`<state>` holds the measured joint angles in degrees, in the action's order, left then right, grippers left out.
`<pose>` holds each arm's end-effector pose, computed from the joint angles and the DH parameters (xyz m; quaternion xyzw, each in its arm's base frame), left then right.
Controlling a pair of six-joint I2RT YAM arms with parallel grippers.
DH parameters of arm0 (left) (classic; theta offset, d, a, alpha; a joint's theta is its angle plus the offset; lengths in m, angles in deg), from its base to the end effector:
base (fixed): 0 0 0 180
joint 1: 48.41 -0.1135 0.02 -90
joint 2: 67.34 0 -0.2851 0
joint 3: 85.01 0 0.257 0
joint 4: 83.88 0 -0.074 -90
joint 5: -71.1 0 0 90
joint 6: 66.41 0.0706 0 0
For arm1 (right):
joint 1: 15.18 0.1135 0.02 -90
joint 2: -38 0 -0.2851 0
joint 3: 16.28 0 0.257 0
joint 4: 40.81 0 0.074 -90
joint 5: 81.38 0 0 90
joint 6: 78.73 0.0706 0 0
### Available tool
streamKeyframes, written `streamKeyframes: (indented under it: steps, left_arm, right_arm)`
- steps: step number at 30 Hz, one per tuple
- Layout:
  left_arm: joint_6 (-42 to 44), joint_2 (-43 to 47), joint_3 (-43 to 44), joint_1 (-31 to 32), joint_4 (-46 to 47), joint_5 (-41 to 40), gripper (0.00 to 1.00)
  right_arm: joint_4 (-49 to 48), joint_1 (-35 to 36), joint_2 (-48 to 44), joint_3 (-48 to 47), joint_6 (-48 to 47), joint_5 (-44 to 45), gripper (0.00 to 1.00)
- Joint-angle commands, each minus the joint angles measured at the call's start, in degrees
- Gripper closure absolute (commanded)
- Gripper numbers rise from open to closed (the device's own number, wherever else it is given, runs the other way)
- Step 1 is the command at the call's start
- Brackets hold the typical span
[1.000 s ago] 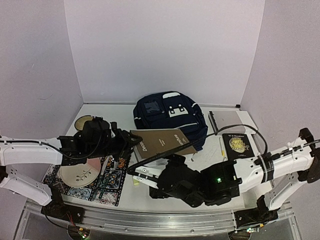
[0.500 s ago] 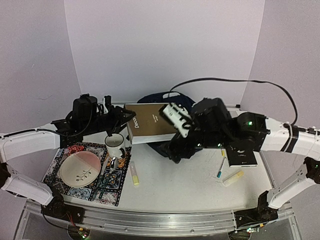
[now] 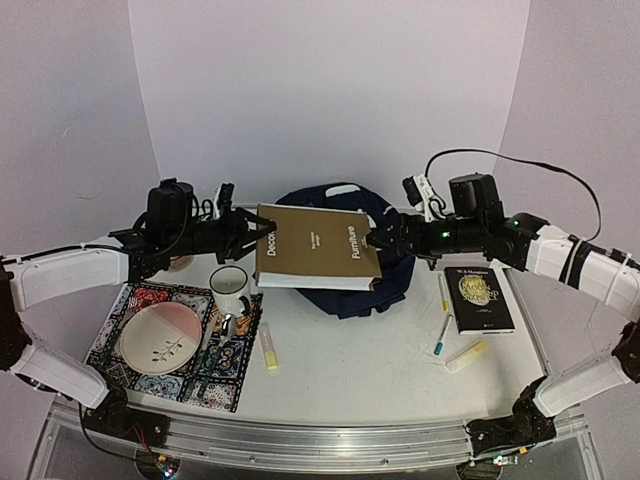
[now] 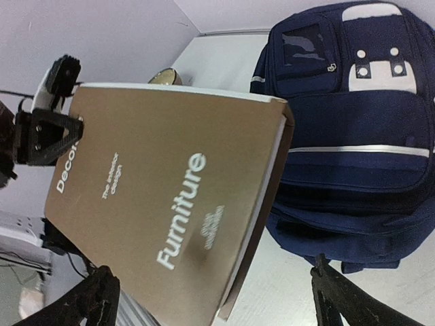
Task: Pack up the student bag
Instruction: Pick up the book from the corner of the board.
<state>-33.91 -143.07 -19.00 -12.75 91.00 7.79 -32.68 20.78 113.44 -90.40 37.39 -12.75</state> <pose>0.2541 -0.2214 0.3113 -0.0079 0.7838 -0.5567 0.2750 0.2626 0.2223 0.3606 -0.1837 0.7367 0.4488 0.4713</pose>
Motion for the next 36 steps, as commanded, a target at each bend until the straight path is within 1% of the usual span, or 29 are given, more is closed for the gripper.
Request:
streamKeyframes:
  steps: [1,4,7,11,16,21,27,33,36]
  left_arm:
    - [-1.5,-1.8,3.2,-0.4,9.1,7.7,0.98]
    - [-3.3,-3.0,3.3,-0.4,11.9,10.3,0.98]
    - [-5.4,-3.7,3.7,-0.4,15.3,12.1,0.98]
    - [-8.7,-4.4,3.8,-0.4,20.6,13.7,0.99]
    - [-11.5,-5.3,3.4,-0.4,24.5,14.6,0.99]
    - [-13.0,-5.1,3.8,-0.4,27.1,15.5,0.99]
    - [-12.3,-3.6,3.0,-0.5,27.3,14.8,1.0]
    - [-12.3,-4.0,2.4,-1.0,27.4,14.9,1.0]
    - [-12.0,-4.5,2.7,-1.1,27.4,15.2,1.0]
  right_arm:
    - [-14.9,-4.2,-0.1,4.8,11.2,-14.2,0.02]
    - [-20.3,-4.4,1.2,5.9,13.8,-18.6,0.02]
    - [-23.8,-5.1,2.2,6.9,15.8,-20.8,0.02]
    - [-31.9,-6.3,3.1,9.9,21.5,-24.6,0.02]
    - [-36.7,-6.4,3.5,11.5,24.6,-26.8,0.03]
    - [-37.1,-7.8,3.7,13.1,26.3,-27.2,0.04]
    - [-37.1,-11.2,2.1,17.1,28.6,-23.9,0.02]
    - [-35.0,-12.1,0.7,17.5,28.0,-21.2,0.02]
    - [-34.8,-12.3,1.2,16.9,27.6,-22.7,0.02]
